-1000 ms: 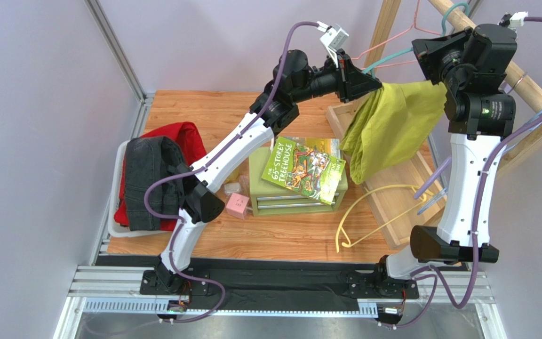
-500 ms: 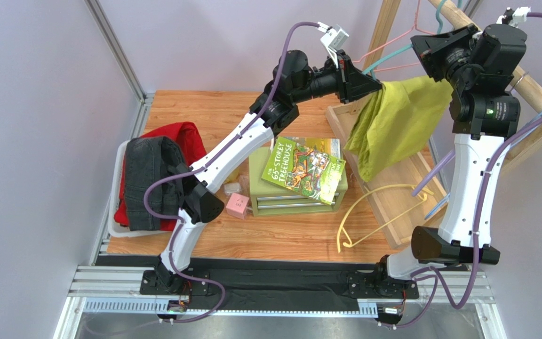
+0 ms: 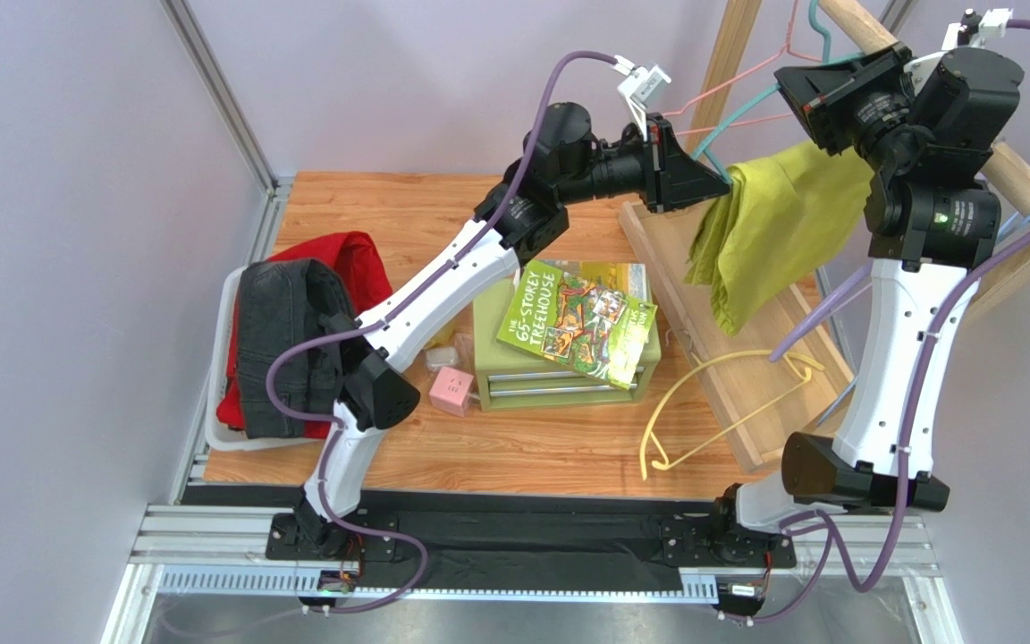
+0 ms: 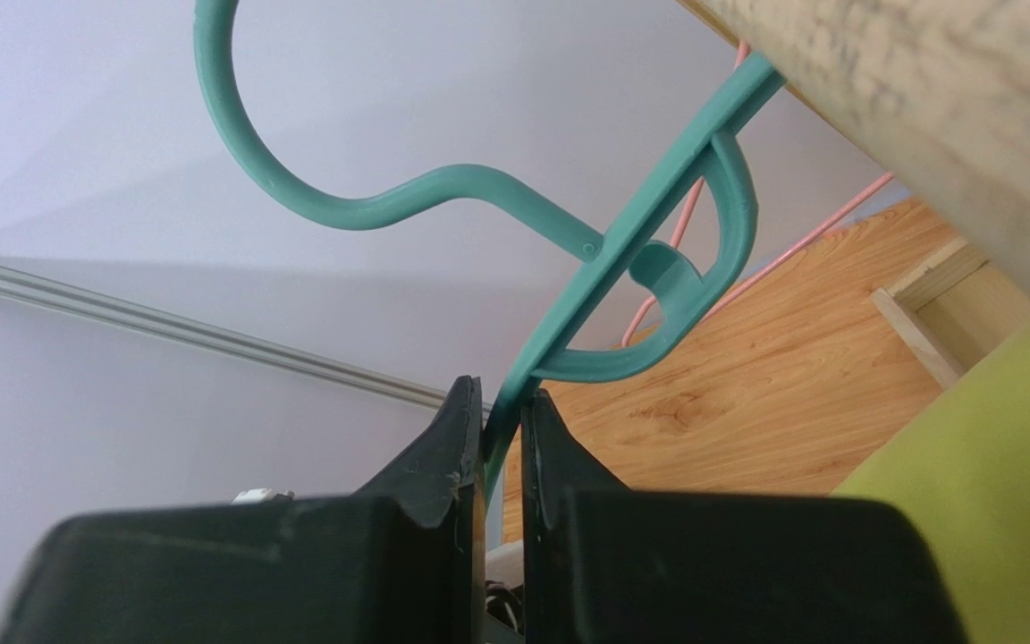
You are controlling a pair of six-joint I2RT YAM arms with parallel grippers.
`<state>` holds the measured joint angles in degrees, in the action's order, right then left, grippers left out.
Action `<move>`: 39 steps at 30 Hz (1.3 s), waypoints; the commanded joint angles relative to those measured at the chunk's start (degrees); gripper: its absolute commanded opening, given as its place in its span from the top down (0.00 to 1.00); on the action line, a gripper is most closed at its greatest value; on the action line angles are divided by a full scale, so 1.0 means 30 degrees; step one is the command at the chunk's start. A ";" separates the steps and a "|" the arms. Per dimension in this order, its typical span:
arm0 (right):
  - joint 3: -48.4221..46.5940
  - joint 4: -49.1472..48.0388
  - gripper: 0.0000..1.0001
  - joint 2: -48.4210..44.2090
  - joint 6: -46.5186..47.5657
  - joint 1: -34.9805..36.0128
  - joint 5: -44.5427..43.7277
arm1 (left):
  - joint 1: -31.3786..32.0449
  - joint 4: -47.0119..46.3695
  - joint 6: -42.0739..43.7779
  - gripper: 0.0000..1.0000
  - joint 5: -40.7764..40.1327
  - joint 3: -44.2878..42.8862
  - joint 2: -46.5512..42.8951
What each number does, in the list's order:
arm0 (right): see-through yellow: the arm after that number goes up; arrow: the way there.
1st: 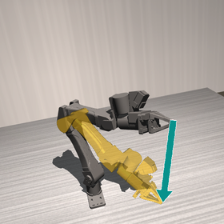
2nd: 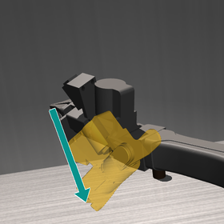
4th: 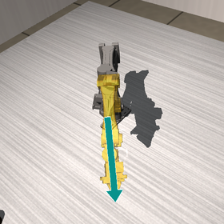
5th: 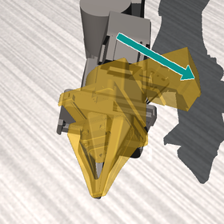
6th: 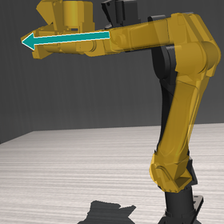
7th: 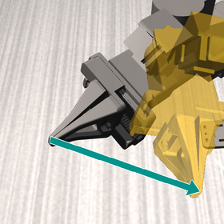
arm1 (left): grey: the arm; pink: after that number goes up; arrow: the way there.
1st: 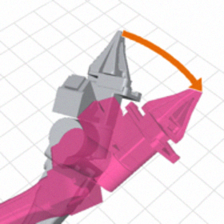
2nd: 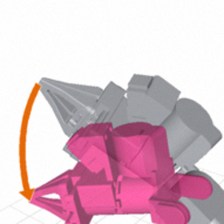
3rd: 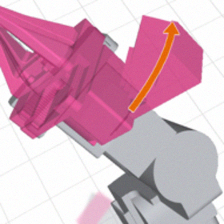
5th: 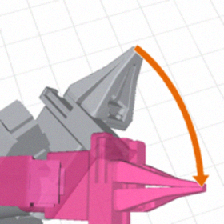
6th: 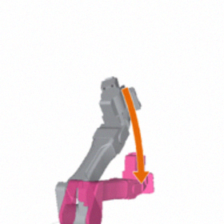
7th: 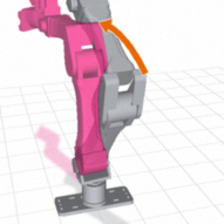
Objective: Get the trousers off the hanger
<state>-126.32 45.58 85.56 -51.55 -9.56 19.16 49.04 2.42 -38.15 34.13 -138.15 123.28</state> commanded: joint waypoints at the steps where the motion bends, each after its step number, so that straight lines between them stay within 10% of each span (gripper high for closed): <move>1: -0.0141 -0.3885 1.00 -0.1594 -0.0568 -0.0240 0.1756 | 0.1203 0.0014 -0.0847 0.80 0.3653 0.0491 -0.2568; 7: 0.0680 -0.4119 1.00 -0.2708 -0.1740 -0.0357 0.2694 | 0.1203 0.1039 -0.0525 0.61 0.3419 0.1341 -0.4237; 22: 0.3053 -0.6168 1.00 -0.4407 -0.5870 -0.0357 0.3956 | 0.1262 0.2856 -0.0730 0.64 0.3243 0.0259 -0.5380; 33: 0.2352 -0.6582 1.00 -0.4584 -0.9007 -0.0357 0.4687 | 0.1614 0.3413 -0.0759 0.06 0.3535 0.0990 -0.7783; 39: 0.2263 -0.6550 1.00 -0.4702 -1.0528 -0.0328 0.6121 | 0.1264 0.4494 -0.0322 0.11 0.3537 0.0873 -0.9334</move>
<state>-116.20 35.79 73.69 -78.41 -10.55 33.98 53.34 14.83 -39.75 42.87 -133.67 99.63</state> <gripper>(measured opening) 0.066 0.916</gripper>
